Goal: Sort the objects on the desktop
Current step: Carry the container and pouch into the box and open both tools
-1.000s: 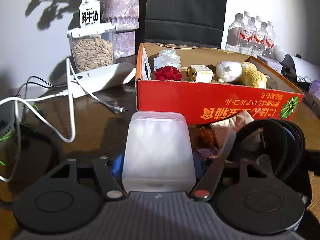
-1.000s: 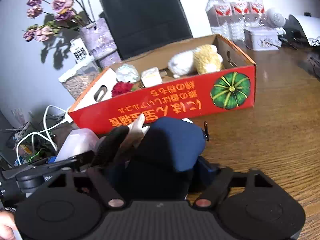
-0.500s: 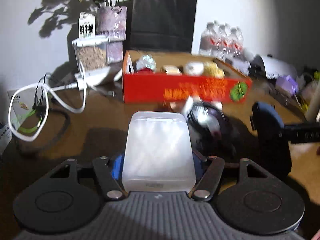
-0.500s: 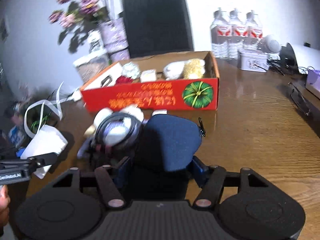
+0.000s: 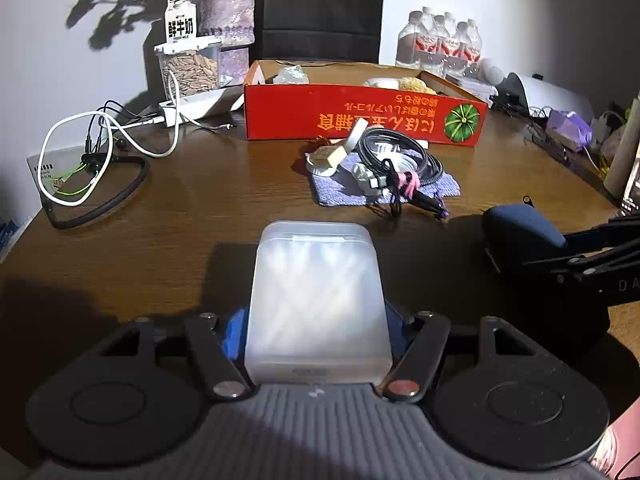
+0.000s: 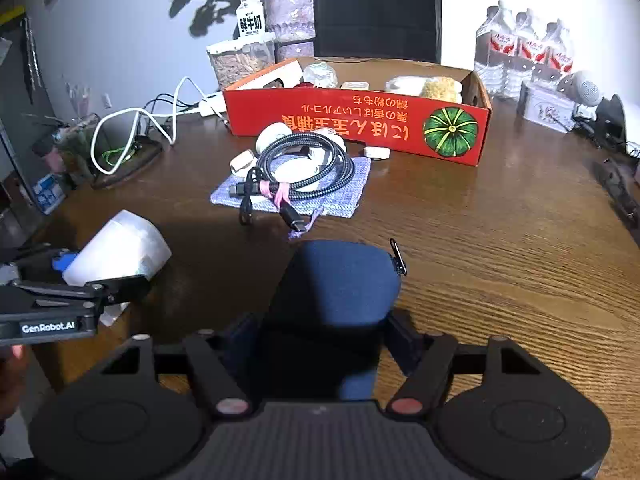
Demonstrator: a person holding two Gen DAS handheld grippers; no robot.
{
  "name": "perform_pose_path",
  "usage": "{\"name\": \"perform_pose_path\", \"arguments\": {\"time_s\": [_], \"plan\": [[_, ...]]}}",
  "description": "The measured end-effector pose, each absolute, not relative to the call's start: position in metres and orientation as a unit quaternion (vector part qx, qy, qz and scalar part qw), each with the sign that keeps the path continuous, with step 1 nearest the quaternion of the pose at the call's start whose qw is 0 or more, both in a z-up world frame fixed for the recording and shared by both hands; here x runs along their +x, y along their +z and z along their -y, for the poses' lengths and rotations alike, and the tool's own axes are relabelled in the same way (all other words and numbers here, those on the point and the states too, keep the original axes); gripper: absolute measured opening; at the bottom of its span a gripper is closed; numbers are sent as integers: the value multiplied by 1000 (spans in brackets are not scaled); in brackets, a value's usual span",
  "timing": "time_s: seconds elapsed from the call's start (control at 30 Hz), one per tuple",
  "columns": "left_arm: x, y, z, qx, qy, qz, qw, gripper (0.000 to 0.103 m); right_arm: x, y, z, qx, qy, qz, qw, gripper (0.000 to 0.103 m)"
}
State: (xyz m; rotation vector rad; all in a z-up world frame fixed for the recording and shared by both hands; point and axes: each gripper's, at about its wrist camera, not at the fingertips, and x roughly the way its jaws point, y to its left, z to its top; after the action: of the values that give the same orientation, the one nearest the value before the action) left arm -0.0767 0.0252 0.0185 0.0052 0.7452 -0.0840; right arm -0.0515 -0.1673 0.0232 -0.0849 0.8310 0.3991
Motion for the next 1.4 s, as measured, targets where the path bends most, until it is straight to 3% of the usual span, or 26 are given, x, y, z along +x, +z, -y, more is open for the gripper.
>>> {"name": "perform_pose_path", "arguments": {"time_s": [0.13,0.23,0.37,0.47,0.53,0.57,0.63,0.73,0.83,1.13,1.27,1.4], "plan": [[-80,24,-16,20,-83,-364,927,77,-59,24,166,-29,190,-386,902,87],[-72,28,-17,14,-90,-359,929,84,-57,19,162,-22,170,-384,907,87],[-52,24,-19,5,-78,-381,921,85,-53,16,155,-26,147,-372,916,86],[-44,18,-21,-4,-77,-392,917,85,-51,13,145,-43,143,-364,919,83],[-47,17,-20,0,-81,-384,920,83,-51,11,140,-57,140,-367,918,72],[-48,16,-20,3,-82,-382,921,81,-50,9,139,-61,140,-370,916,70],[-53,15,-18,9,-82,-373,924,68,-49,10,141,-54,144,-369,917,68],[-55,16,-17,4,-76,-371,925,68,-49,13,144,-41,151,-362,919,61],[-50,29,-19,-12,-77,-357,931,67,-42,25,153,1,166,-353,921,60],[13,108,-31,-20,-72,-254,964,67,2,96,177,114,181,-223,951,60],[72,142,-26,2,-77,-246,966,68,40,142,174,110,186,-177,960,60],[149,167,-30,-25,-64,-271,960,68,113,166,170,107,162,-197,961,60]]}}
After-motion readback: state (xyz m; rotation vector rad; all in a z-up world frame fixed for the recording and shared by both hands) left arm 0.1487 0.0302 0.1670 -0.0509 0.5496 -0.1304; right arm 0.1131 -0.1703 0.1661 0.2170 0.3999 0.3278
